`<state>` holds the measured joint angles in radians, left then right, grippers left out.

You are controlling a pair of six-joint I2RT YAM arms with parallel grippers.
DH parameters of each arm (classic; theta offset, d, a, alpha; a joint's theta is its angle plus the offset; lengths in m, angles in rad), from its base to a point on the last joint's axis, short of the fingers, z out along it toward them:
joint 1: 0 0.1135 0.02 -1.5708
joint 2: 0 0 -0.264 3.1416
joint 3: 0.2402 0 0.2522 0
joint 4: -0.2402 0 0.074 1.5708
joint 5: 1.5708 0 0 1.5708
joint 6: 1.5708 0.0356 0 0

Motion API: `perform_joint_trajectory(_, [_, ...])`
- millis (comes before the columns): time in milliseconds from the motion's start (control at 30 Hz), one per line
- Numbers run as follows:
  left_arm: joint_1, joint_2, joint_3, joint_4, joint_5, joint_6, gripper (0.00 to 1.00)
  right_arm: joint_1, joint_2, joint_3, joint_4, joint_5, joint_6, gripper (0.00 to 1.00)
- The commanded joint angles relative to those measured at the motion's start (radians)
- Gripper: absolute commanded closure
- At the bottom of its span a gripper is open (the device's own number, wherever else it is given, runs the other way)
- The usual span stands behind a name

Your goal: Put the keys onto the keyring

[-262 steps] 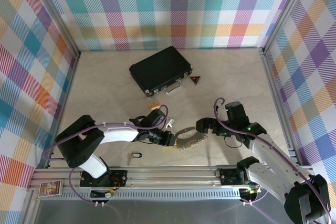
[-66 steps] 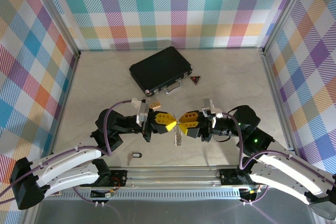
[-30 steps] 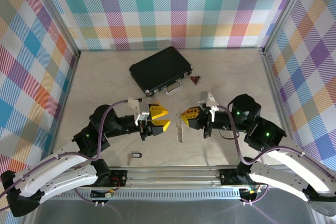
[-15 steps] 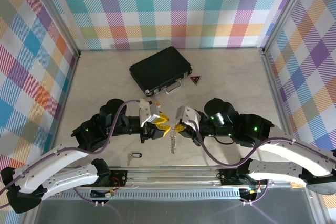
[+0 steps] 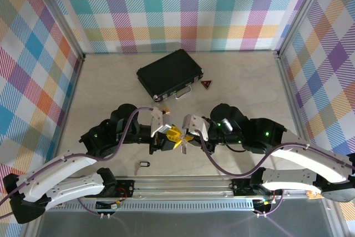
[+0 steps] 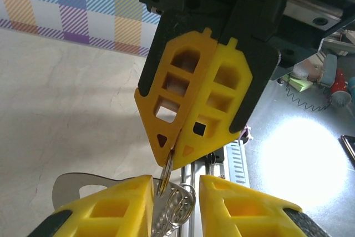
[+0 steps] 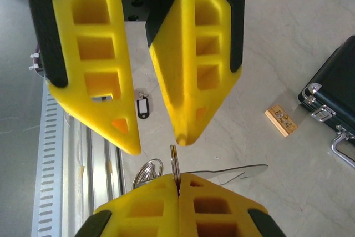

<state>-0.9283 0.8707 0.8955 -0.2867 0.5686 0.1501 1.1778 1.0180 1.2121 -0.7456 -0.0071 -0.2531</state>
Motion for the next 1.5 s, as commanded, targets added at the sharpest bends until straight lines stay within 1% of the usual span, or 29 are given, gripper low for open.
perform_joint_trajectory(0, [-0.014, 0.012, 0.002, 0.000, 0.024, 0.000, 0.72, 0.005, 0.017, 0.048, -0.027, -0.007, -0.015, 1.00])
perform_joint_trajectory(133, [-0.014, 0.015, 0.001, 0.001, 0.009, 0.007, 0.74, 0.006, 0.013, 0.049, -0.025, -0.032, -0.015, 1.00])
perform_joint_trajectory(300, [-0.014, 0.020, 0.002, 0.000, -0.003, 0.011, 0.89, 0.006, 0.009, 0.050, -0.024, -0.056, -0.018, 1.00])
perform_joint_trajectory(367, [-0.014, 0.017, 0.001, 0.000, -0.005, 0.011, 0.92, 0.006, 0.012, 0.050, -0.025, -0.064, -0.021, 1.00])
perform_joint_trajectory(500, [-0.014, 0.020, -0.001, 0.000, -0.004, 0.009, 0.92, 0.006, 0.011, 0.052, -0.015, -0.083, -0.023, 1.00])
perform_joint_trajectory(533, [-0.014, 0.019, -0.001, 0.033, -0.005, 0.008, 0.92, 0.006, 0.009, 0.052, -0.012, -0.086, -0.023, 1.00])
perform_joint_trajectory(600, [-0.015, 0.022, -0.002, 0.035, -0.006, 0.007, 0.93, 0.007, 0.005, 0.050, -0.006, -0.099, -0.023, 1.00])
perform_joint_trajectory(667, [-0.015, 0.022, -0.004, 0.036, -0.008, 0.006, 0.95, 0.006, 0.005, 0.052, -0.007, -0.111, -0.025, 1.00])
perform_joint_trajectory(733, [-0.015, 0.018, -0.007, 0.042, -0.013, 0.005, 1.00, 0.008, 0.005, 0.052, -0.006, -0.114, -0.026, 1.00])
perform_joint_trajectory(933, [-0.016, -0.019, -0.046, 0.115, -0.034, -0.024, 1.00, 0.019, -0.012, 0.037, 0.009, -0.119, -0.026, 1.00])
perform_joint_trajectory(1067, [-0.017, -0.050, -0.071, 0.182, -0.019, -0.049, 1.00, 0.019, -0.033, 0.023, 0.041, -0.118, -0.006, 1.00])
perform_joint_trajectory(1167, [-0.017, -0.075, -0.085, 0.239, 0.002, -0.064, 1.00, 0.019, -0.050, 0.020, 0.072, -0.101, 0.036, 0.81])
perform_joint_trajectory(1200, [-0.017, -0.088, -0.090, 0.263, 0.010, -0.072, 1.00, 0.019, -0.068, 0.007, 0.098, -0.092, 0.053, 0.71])
perform_joint_trajectory(1267, [-0.017, -0.119, -0.105, 0.320, 0.021, -0.088, 1.00, 0.019, -0.117, -0.036, 0.170, -0.077, 0.086, 0.57])
perform_joint_trajectory(1300, [-0.017, -0.135, -0.114, 0.356, 0.029, -0.101, 1.00, 0.019, -0.151, -0.073, 0.222, -0.074, 0.106, 0.52])
perform_joint_trajectory(1333, [-0.017, -0.148, -0.127, 0.390, 0.039, -0.110, 1.00, 0.019, -0.178, -0.099, 0.263, -0.078, 0.118, 0.50])
perform_joint_trajectory(1433, [-0.017, -0.180, -0.168, 0.503, 0.059, -0.153, 1.00, 0.019, -0.262, -0.191, 0.388, -0.080, 0.147, 0.51])
perform_joint_trajectory(1467, [-0.017, -0.187, -0.182, 0.540, 0.064, -0.170, 1.00, 0.019, -0.292, -0.226, 0.432, -0.080, 0.179, 0.51])
